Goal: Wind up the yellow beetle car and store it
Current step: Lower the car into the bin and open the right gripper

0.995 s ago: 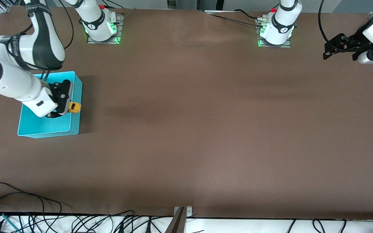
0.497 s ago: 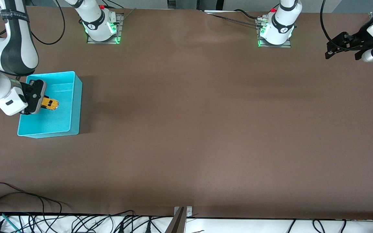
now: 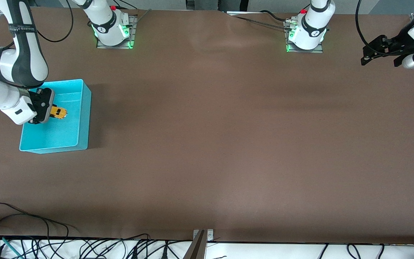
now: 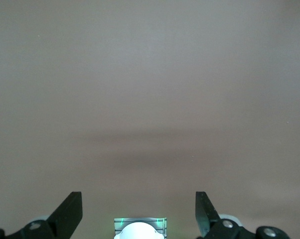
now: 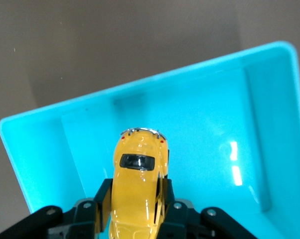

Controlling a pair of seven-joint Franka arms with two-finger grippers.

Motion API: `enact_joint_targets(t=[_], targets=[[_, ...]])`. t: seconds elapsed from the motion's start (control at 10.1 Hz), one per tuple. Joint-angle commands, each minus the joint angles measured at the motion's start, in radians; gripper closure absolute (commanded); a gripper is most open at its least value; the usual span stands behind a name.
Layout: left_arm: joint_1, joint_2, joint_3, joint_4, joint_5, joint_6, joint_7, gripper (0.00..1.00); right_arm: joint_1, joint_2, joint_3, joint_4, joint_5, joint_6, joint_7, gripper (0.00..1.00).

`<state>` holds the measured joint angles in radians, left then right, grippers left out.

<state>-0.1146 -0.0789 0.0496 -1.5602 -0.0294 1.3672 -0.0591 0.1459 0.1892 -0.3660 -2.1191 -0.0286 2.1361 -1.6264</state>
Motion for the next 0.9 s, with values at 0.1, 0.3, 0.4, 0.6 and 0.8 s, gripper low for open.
enact_joint_targets(t=[0.1,0.3,0.4,0.6,0.8], targets=[[0.009,0.022,0.003,0.043,-0.027,-0.023,-0.002,0.00,0.006,0.004,-0.057,-0.074,0.009,0.088,-0.046,1.00],[0.010,0.022,0.004,0.043,-0.027,-0.023,-0.001,0.00,0.006,0.057,-0.060,-0.076,0.015,0.158,-0.133,1.00],[0.010,0.022,0.004,0.043,-0.027,-0.025,0.001,0.00,0.004,0.079,-0.060,-0.076,0.016,0.171,-0.147,1.00],[0.010,0.022,0.004,0.043,-0.027,-0.025,0.001,0.00,-0.020,0.110,-0.060,-0.076,0.036,0.202,-0.188,1.00],[0.012,0.024,0.004,0.043,-0.026,-0.025,0.001,0.00,-0.020,0.145,-0.059,-0.075,0.064,0.225,-0.205,1.00]])
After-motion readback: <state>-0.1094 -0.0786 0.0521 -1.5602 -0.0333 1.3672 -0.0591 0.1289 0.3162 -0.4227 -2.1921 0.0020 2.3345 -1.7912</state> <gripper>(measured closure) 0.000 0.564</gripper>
